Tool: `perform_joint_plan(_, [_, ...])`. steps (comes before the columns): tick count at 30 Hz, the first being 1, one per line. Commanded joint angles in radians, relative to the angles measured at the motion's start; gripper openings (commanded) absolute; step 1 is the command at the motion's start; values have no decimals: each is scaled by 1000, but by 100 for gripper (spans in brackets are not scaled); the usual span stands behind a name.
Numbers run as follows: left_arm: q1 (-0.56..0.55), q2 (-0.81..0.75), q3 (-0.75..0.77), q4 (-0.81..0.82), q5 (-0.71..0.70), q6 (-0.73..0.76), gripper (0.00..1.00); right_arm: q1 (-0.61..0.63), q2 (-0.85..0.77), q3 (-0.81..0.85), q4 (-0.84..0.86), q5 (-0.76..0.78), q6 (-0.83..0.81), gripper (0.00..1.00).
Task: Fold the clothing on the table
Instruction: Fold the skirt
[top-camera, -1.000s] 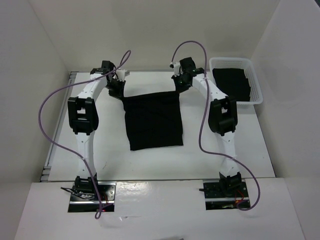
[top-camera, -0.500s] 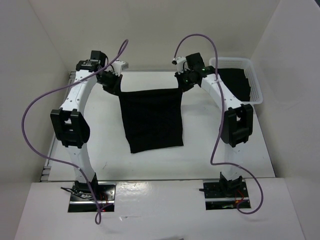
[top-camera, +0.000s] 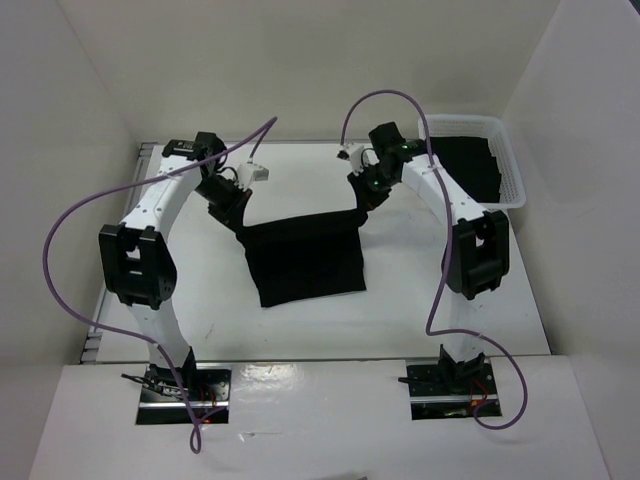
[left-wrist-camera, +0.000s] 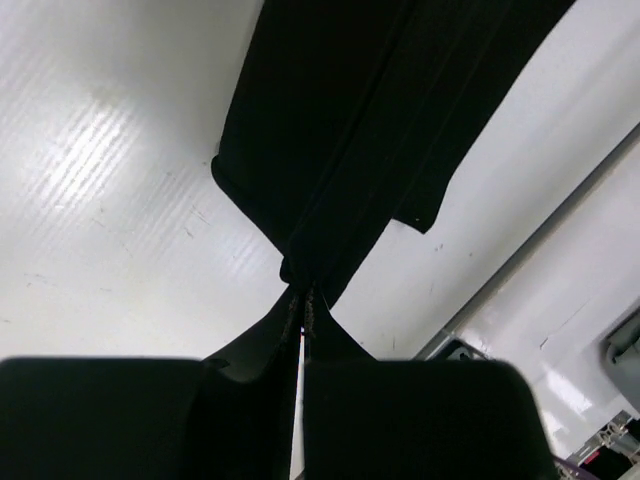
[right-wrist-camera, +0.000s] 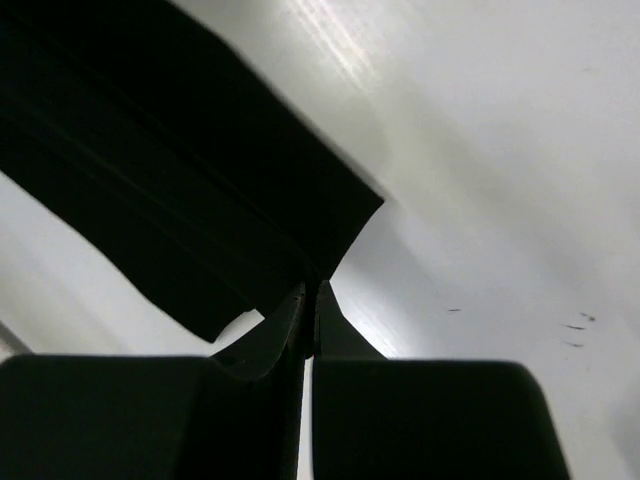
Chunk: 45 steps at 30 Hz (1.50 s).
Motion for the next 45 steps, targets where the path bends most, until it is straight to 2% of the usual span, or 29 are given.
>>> perform_joint_plan(1, [-5, -100, -11, -62, -9, 69, 2, 17, -69, -5, -73, -24, -70, 0])
perform_joint_plan(7, [-35, -141, -66, -62, -63, 70, 2, 26, -78, 5, -158, -54, -116, 0])
perform_joint_plan(13, [-65, -170, -107, -62, -119, 70, 7, 58, -78, 5, -250, -73, -171, 0])
perform_joint_plan(16, [-90, -188, -135, -62, -144, 70, 15, 58, -78, 5, -283, -97, -204, 0])
perform_joint_plan(18, [-105, -200, -144, -62, -167, 80, 25, 69, -78, 5, -323, -97, -231, 0])
perform_joint_plan(23, [-157, -242, -196, -62, -198, 90, 38, 92, -78, -9, -350, -87, -253, 0])
perform_joint_plan(28, [-166, -254, -230, -62, -217, 90, 38, 121, -88, -66, -350, -65, -262, 0])
perform_joint_plan(32, [-166, -263, -249, -62, -228, 80, 35, 205, -97, -155, -359, -18, -271, 0])
perform_joint_plan(36, [-166, -282, -249, -62, -239, 80, 30, 281, -115, -261, -360, 47, -280, 7])
perform_joint_plan(40, [-156, -303, -249, -62, -248, 80, 27, 315, -134, -348, -360, 79, -280, 25])
perform_joint_plan(41, [-147, -303, -240, -62, -238, 80, 27, 327, -134, -360, -360, 79, -280, 34])
perform_joint_plan(45, [-84, -341, -177, -62, -213, 59, 27, 336, -158, -408, -360, 90, -280, 54])
